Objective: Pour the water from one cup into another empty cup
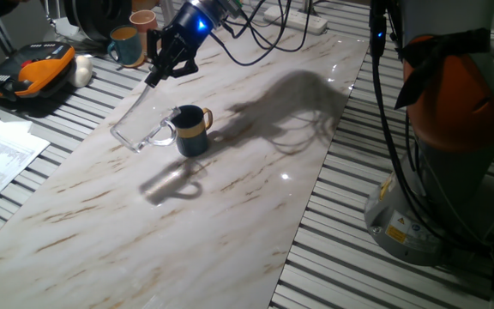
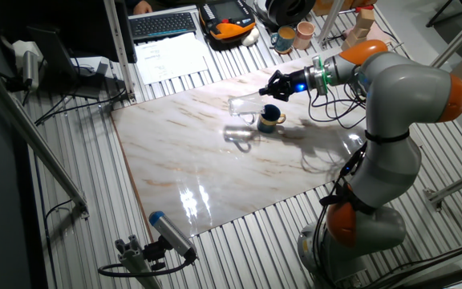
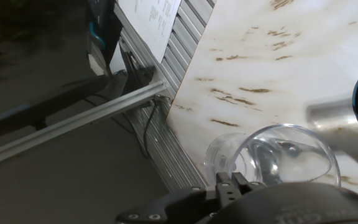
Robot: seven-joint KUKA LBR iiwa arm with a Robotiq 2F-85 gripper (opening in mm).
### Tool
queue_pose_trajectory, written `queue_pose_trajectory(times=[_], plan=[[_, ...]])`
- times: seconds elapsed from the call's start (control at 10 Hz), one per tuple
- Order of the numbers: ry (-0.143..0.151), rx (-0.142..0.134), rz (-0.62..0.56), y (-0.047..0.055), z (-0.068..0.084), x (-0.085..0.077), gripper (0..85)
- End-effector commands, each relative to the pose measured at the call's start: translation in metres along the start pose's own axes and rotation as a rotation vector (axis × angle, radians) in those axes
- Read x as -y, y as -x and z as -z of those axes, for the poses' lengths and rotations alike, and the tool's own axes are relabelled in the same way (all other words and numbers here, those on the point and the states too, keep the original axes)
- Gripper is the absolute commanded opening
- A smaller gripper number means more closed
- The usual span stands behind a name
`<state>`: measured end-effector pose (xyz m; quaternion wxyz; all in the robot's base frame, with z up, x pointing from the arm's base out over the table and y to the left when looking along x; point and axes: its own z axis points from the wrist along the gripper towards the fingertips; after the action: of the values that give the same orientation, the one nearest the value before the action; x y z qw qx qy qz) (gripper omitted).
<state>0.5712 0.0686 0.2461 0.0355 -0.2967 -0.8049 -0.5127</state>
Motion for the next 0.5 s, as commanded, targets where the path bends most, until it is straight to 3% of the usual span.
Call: queue_pose_trajectory(times=[0.0, 0.4], plan=[[0.002, 0.001, -0.002, 0.0001, -0.0001, 0.0000, 0.0], [0.017, 0.000, -0.006, 0.0002, 0.0009, 0.0004, 0.0]])
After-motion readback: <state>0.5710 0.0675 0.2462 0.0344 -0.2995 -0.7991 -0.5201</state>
